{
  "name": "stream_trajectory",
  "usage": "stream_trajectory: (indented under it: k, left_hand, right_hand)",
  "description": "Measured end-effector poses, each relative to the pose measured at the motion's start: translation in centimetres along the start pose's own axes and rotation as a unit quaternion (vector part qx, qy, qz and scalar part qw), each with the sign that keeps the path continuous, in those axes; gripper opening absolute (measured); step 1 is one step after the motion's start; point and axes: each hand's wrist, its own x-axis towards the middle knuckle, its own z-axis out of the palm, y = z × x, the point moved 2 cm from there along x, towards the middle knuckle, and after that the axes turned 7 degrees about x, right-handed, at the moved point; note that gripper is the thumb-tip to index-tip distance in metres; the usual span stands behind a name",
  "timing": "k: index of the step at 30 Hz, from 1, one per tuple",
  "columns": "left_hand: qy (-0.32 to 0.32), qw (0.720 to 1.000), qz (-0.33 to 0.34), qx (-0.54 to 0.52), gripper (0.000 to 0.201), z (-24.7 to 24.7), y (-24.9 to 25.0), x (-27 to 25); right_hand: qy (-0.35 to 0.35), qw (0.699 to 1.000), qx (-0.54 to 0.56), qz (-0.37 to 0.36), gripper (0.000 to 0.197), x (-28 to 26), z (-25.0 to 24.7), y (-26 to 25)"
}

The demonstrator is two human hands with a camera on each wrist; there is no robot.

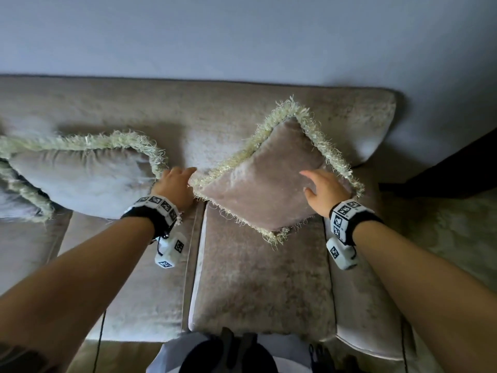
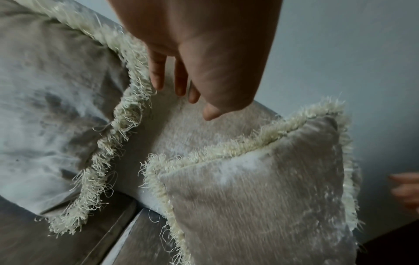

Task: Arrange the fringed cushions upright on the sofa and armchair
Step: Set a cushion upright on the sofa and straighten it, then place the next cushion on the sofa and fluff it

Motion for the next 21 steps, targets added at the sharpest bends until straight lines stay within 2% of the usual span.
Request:
stream_trajectory:
  k: [3, 7, 15, 21]
  left_hand:
    - [0.020, 0.999, 0.001, -0.039, 0.054, -0.6, -3.4, -1.6]
    - [0.025, 0.998, 0.008, -0.062, 0.050, -1.2, -10.3, -4.0]
    - [0.028, 0.997, 0.012, -0.067, 0.047, -1.0, -26.5, -9.1]
    - [0.035, 0.995, 0.011, -0.089, 0.047, -0.9, -32.8, -10.8]
  right_hand:
    - [-0.012, 1.000, -0.002, 0.010, 0.043, -0.9, 0.2, -2.7]
    - [-0.006, 1.000, 0.004, 0.016, 0.042, -2.3, 1.4, -7.9]
    - [-0.013, 0.999, -0.027, -0.015, 0.039, -3.6, 6.7, -23.3]
    - [-0.013, 0.999, -0.016, -0.028, 0.037, -3.6, 9.5, -31.3]
